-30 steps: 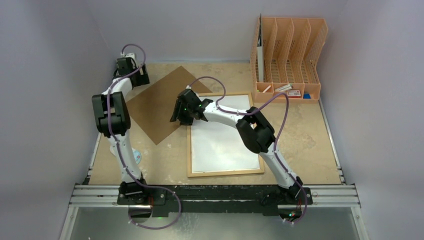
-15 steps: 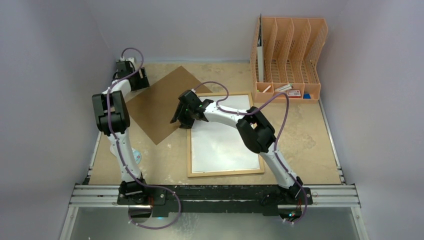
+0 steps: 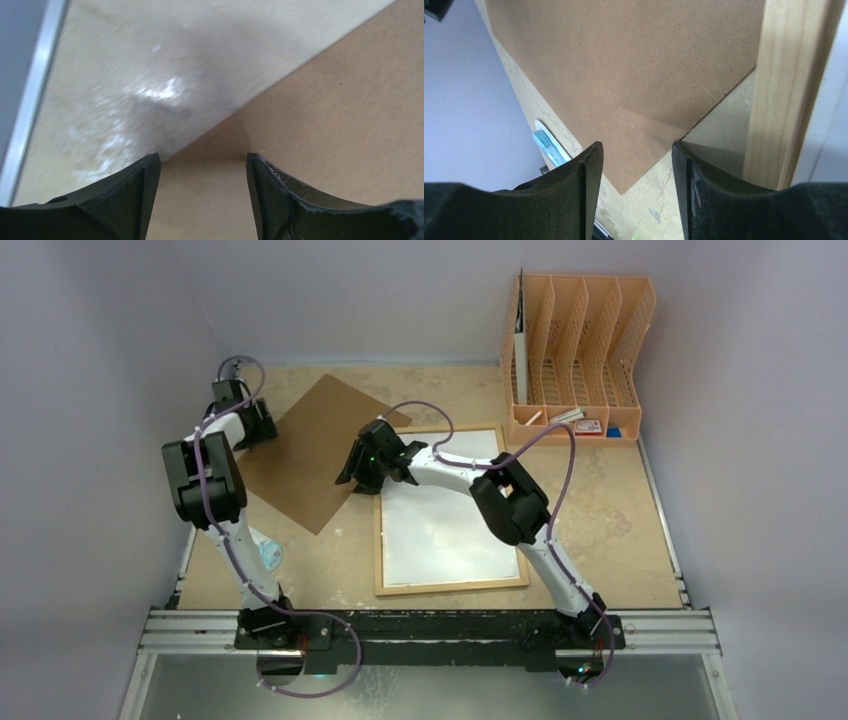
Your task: Put the photo into the frame
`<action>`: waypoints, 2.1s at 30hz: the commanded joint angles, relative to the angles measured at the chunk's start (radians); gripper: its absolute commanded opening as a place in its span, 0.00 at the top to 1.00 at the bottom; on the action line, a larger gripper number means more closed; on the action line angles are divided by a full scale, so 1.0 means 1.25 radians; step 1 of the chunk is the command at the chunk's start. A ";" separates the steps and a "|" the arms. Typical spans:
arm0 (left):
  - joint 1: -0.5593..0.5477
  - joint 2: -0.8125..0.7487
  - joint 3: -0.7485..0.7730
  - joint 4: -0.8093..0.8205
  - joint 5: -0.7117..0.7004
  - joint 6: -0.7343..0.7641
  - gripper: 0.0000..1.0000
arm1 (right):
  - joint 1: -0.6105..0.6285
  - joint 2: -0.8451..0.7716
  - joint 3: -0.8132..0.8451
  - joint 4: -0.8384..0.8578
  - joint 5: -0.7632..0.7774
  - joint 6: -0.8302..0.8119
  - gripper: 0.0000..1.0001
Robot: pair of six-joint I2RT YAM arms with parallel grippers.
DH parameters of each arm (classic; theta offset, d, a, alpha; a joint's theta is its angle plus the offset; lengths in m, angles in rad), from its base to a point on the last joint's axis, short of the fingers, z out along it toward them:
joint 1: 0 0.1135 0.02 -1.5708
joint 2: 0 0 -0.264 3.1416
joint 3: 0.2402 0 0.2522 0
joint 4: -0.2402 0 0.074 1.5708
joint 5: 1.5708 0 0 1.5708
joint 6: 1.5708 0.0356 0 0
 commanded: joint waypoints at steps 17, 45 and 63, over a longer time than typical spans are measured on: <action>0.020 -0.209 -0.260 -0.211 -0.102 -0.127 0.44 | -0.003 0.053 -0.053 0.113 -0.058 -0.053 0.46; 0.035 -0.055 0.069 -0.077 -0.110 -0.037 0.17 | -0.027 0.019 0.031 -0.116 0.209 -0.007 0.37; 0.041 0.039 0.041 -0.063 -0.042 -0.027 0.17 | -0.042 0.128 0.120 -0.048 0.186 -0.135 0.41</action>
